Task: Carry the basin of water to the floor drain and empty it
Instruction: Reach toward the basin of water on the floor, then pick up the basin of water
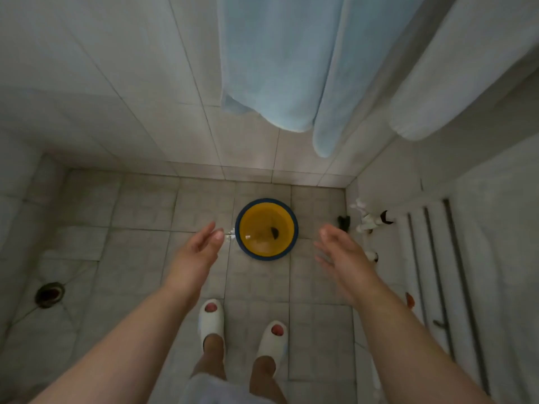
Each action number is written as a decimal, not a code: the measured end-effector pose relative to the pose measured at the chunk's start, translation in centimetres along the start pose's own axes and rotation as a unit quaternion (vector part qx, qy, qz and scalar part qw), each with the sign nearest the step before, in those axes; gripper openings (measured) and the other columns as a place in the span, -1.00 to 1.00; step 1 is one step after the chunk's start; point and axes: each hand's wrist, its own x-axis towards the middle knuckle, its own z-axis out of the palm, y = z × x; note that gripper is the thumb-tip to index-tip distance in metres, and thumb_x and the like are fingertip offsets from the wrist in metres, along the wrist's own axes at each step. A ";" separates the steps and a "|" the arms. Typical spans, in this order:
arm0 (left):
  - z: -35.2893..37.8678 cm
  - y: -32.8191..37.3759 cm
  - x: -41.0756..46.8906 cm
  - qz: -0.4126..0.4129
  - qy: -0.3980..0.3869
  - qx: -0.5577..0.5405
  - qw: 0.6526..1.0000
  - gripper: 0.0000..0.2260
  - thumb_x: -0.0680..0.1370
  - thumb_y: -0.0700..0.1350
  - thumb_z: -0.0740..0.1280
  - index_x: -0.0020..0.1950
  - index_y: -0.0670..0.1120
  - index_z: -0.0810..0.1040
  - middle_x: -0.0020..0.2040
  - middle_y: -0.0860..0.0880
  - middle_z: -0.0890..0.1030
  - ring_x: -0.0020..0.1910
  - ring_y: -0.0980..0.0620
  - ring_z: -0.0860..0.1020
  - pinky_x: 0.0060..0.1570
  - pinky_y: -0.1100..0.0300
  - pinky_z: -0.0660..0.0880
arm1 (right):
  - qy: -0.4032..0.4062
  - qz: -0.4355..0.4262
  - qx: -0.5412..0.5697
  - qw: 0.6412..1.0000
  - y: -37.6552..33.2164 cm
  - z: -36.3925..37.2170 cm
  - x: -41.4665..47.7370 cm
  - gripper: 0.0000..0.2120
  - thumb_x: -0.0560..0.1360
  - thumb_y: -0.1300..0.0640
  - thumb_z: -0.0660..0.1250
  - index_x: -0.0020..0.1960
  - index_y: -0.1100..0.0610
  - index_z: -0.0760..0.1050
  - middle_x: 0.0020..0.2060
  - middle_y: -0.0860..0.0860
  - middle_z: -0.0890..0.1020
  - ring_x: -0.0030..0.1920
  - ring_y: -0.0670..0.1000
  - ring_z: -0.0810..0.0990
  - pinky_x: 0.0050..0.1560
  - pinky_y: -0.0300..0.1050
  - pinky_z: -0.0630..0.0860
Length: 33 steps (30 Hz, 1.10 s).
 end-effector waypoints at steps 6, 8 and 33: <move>0.7 -4.4 7.8 -0.034 0.008 0.020 0.999 -0.53 0.52 -0.01 0.31 0.42 -0.01 0.32 0.32 -0.02 0.49 0.28 0.03 0.47 0.36 -0.01 0.34 | 0.038 0.036 0.000 0.999 5.7 0.7 7.2 -0.58 0.56 0.06 0.21 0.40 0.13 0.31 0.25 0.01 0.46 0.20 -0.05 0.45 0.19 -0.14 0.41; 1.0 -6.2 10.6 -0.041 0.003 0.027 0.999 -0.54 0.52 -0.02 0.31 0.41 -0.01 0.34 0.31 -0.03 0.50 0.27 0.02 0.47 0.35 0.01 0.35 | 0.058 0.049 0.006 0.997 7.9 0.9 9.8 -0.58 0.56 0.05 0.21 0.39 0.13 0.32 0.28 0.02 0.46 0.22 -0.04 0.45 0.21 -0.13 0.41; 4.2 -27.9 37.3 -0.061 0.025 0.172 0.983 -0.50 0.52 -0.01 0.30 0.43 -0.05 0.31 0.39 -0.05 0.44 0.36 -0.03 0.40 0.26 0.14 0.30 | 0.159 0.083 -0.138 0.974 30.9 1.3 38.2 -0.45 0.53 -0.03 0.23 0.46 0.07 0.20 0.44 0.02 0.33 0.37 0.06 0.36 0.35 -0.03 0.31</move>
